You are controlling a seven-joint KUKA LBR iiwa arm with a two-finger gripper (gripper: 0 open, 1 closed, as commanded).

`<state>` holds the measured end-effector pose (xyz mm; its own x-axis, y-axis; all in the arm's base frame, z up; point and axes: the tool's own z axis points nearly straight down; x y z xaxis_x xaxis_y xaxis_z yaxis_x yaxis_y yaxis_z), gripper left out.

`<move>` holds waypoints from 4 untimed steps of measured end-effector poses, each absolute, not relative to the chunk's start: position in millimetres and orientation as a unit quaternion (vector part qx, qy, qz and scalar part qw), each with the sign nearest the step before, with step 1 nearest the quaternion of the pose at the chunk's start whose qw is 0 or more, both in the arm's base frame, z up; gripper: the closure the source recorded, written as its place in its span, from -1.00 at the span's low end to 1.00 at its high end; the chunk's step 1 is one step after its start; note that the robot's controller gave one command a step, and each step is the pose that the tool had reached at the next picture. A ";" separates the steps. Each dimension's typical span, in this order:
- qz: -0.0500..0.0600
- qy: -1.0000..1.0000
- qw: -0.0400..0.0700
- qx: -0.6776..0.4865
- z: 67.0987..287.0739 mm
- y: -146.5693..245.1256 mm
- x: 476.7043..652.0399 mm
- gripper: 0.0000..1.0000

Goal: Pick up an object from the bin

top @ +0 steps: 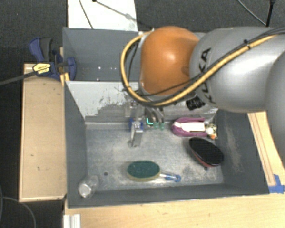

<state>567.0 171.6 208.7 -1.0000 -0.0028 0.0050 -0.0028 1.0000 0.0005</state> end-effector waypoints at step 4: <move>0.000 -0.988 0.000 0.155 108.9 167.6 501.7 -1.00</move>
Offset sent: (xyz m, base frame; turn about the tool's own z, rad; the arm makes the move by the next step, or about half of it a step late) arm 0.0243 -0.0480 -0.0556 -0.2560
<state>501.7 167.6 108.9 -0.9518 -0.3067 -0.0004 -0.3067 0.9518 0.0003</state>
